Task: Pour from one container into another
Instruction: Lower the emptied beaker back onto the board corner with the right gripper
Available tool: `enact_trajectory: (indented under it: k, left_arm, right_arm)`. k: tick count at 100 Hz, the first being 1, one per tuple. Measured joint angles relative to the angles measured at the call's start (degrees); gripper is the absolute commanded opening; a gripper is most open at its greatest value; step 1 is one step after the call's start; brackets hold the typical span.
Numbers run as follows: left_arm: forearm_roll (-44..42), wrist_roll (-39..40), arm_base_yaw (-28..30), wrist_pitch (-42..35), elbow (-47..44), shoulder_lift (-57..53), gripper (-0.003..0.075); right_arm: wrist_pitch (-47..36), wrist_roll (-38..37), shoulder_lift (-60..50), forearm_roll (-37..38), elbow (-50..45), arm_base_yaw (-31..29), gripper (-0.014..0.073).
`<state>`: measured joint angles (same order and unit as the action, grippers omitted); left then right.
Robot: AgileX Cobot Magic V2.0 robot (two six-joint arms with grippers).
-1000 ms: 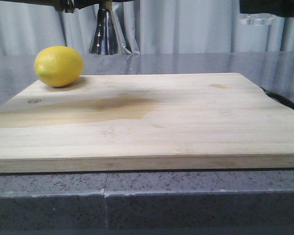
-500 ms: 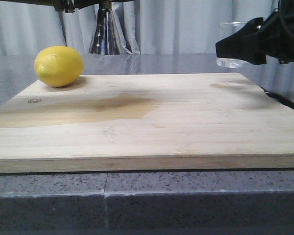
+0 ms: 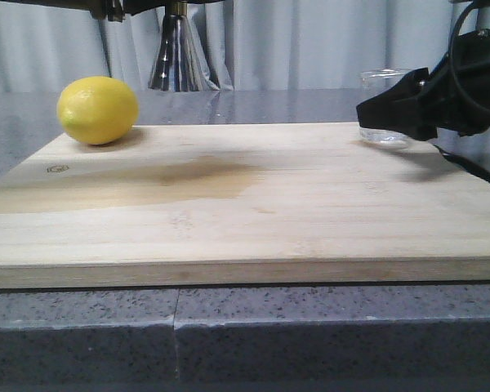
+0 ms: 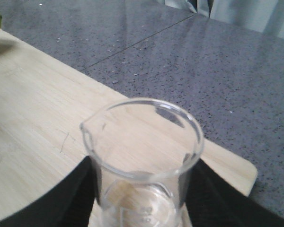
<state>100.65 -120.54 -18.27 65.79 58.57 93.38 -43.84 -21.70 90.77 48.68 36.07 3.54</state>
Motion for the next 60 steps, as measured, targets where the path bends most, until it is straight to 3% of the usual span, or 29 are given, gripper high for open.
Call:
enact_trajectory:
  k: [40,60]
  left_arm:
    - [0.00,0.00,0.00,0.00,0.00,0.00,0.0239]
    - [0.00,0.00,0.00,0.00,0.00,0.00,0.0239]
  right_arm:
    - [1.41,0.00,0.03,-0.65,0.00,0.00,0.0318]
    - [1.77,0.00,0.03,-0.86,0.00,0.00,0.0435]
